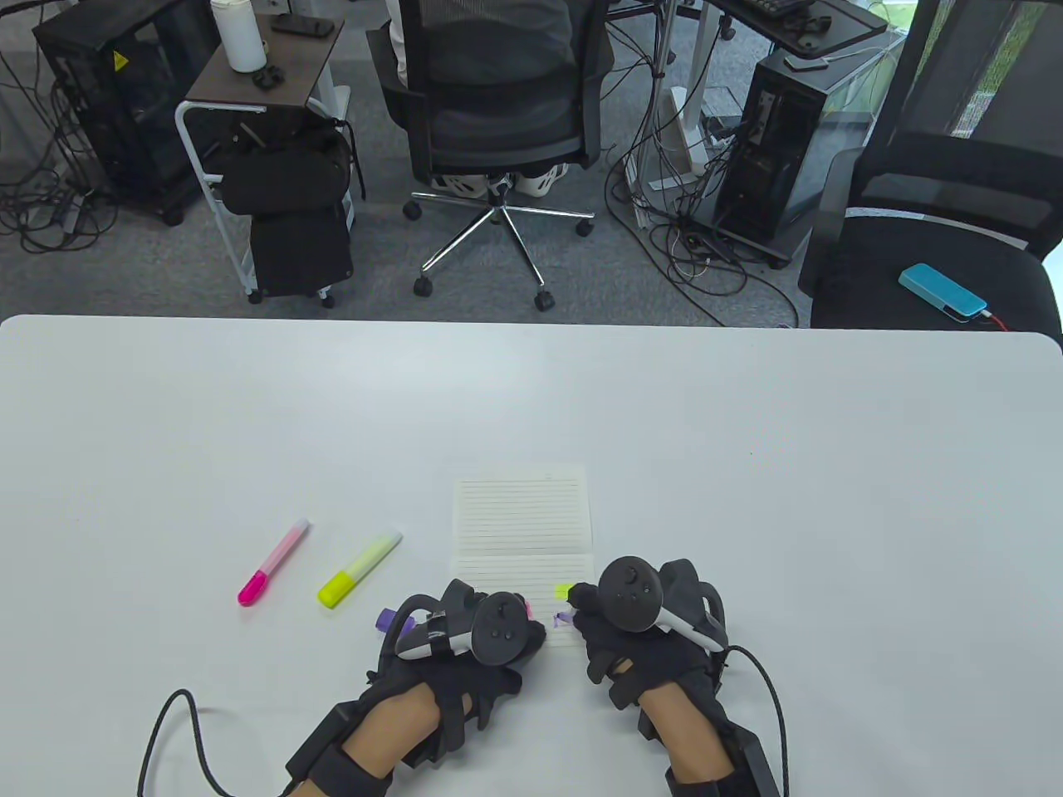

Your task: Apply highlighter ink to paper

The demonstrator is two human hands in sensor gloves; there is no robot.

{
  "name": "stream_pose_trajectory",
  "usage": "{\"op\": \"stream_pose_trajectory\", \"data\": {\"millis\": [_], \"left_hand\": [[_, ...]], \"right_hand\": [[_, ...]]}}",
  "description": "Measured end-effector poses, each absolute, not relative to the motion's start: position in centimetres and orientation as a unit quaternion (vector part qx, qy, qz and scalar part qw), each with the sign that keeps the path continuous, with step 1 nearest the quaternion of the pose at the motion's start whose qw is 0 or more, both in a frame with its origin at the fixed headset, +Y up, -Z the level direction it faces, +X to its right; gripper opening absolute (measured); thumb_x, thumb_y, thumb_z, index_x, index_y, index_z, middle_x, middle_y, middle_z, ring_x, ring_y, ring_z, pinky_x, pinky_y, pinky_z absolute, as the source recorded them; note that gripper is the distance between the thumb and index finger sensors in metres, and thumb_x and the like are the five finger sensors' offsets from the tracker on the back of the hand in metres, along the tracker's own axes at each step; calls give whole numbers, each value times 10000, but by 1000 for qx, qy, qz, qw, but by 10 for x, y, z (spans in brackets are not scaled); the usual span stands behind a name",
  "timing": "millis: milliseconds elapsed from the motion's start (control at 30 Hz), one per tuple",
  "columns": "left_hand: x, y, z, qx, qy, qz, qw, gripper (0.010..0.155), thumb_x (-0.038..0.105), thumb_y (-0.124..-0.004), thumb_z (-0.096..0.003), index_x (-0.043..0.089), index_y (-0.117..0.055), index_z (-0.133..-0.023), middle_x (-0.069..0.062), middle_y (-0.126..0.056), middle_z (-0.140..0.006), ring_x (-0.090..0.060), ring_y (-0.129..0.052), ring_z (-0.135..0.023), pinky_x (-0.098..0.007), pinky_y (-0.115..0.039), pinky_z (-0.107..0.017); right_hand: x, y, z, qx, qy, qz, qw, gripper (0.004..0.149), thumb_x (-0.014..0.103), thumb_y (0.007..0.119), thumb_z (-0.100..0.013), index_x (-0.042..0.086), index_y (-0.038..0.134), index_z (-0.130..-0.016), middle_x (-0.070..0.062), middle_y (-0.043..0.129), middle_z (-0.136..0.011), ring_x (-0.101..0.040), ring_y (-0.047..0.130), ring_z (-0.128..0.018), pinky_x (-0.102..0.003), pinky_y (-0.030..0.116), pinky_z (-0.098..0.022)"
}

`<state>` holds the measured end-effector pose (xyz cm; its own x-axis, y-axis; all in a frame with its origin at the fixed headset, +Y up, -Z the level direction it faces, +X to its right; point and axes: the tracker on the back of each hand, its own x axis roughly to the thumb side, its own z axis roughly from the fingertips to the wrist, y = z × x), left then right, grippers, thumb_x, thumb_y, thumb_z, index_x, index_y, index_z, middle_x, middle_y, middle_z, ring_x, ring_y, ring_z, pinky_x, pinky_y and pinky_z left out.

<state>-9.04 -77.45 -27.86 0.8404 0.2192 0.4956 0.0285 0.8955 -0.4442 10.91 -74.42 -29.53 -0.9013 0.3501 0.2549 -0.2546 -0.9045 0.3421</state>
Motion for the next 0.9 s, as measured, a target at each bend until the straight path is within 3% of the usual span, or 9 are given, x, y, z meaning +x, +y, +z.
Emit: {"op": "stream_pose_trajectory", "data": {"millis": [67,200,333,467,600,733,900], "left_hand": [[-90,-775,-279,-223,-278,51,933,676,461,-809,-425,356,-566,-1047,-16,-413,-1148,-380,-470,-1011,-605,-487,-725],[-90,-775,-279,-225,-278,51,933,678,462,-809,-425,356,-562,-1048,-16,-408,-1149,-379,-466,-1012,-605,-485,-726],[-90,-775,-279,-226,-277,52,932,679,461,-810,-425,357,-561,-1048,-14,-405,-1149,-379,-462,-1013,-605,-485,-726],[-90,-775,-279,-227,-277,52,932,679,461,-809,-426,357,-559,-1049,-14,-402,-1150,-378,-460,-1013,-604,-484,-726],[-91,-775,-279,-227,-278,52,932,680,461,-810,-425,357,-560,-1049,-16,-403,-1149,-380,-460,-1012,-605,-484,-725],[-91,-775,-279,-228,-277,51,932,683,462,-810,-425,358,-555,-1050,-16,-400,-1149,-379,-458,-1013,-603,-484,-726],[-90,-775,-279,-228,-278,51,932,683,460,-811,-425,357,-556,-1050,-16,-398,-1150,-379,-457,-1013,-603,-483,-726]], "right_hand": [[109,-742,-294,159,167,961,155,405,277,832,-606,154,808,-990,-154,929,-818,-336,939,-506,-443,823,-376],[107,-745,-296,159,130,967,149,411,286,819,-611,157,795,-1000,-147,923,-822,-328,938,-505,-435,823,-375],[108,-742,-294,157,168,961,152,402,281,829,-606,156,809,-988,-152,930,-816,-334,940,-506,-444,823,-378],[107,-744,-297,156,131,968,146,406,287,819,-611,160,799,-996,-147,925,-819,-328,938,-505,-437,823,-375],[108,-741,-295,153,170,962,150,400,281,829,-607,155,810,-986,-152,931,-812,-334,940,-504,-445,823,-376],[107,-744,-296,152,131,969,143,404,288,817,-611,158,801,-994,-149,928,-813,-327,938,-500,-437,823,-372],[108,-741,-294,150,167,963,149,397,283,828,-604,154,817,-979,-151,936,-804,-334,941,-497,-446,823,-372]]}}
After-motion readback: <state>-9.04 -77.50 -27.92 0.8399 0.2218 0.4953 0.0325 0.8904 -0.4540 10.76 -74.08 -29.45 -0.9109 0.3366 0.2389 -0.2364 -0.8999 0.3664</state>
